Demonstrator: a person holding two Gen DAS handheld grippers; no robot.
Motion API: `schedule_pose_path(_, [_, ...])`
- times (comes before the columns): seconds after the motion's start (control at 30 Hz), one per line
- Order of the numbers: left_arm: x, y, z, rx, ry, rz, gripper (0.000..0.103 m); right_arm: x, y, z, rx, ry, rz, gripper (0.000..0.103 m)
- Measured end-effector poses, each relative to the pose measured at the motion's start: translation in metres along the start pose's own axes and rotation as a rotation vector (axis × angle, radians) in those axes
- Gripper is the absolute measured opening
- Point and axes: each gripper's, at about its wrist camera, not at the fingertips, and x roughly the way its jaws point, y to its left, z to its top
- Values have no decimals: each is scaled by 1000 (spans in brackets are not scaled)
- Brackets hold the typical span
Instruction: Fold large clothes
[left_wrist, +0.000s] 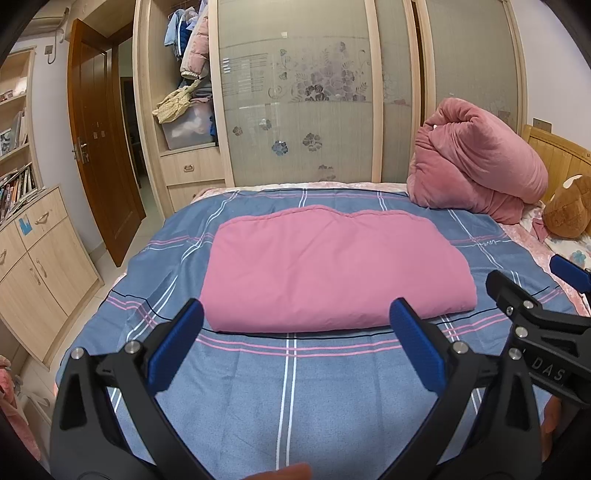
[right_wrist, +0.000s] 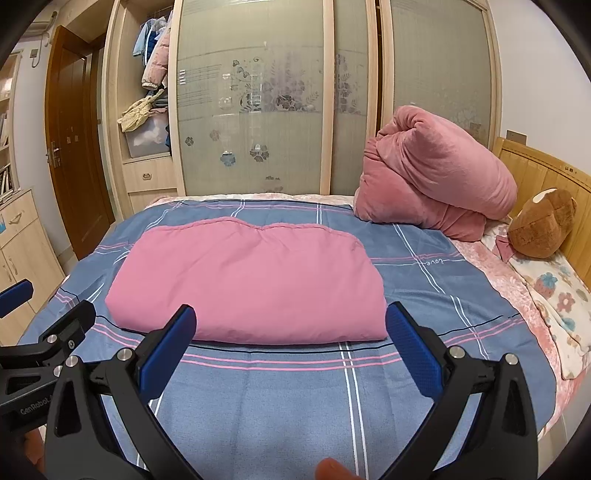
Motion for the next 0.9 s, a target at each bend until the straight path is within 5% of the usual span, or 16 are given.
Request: schedule_pose_path(0.9, [1, 1, 0, 3, 1, -5, 101, -1, 1, -3, 5, 3, -3, 102])
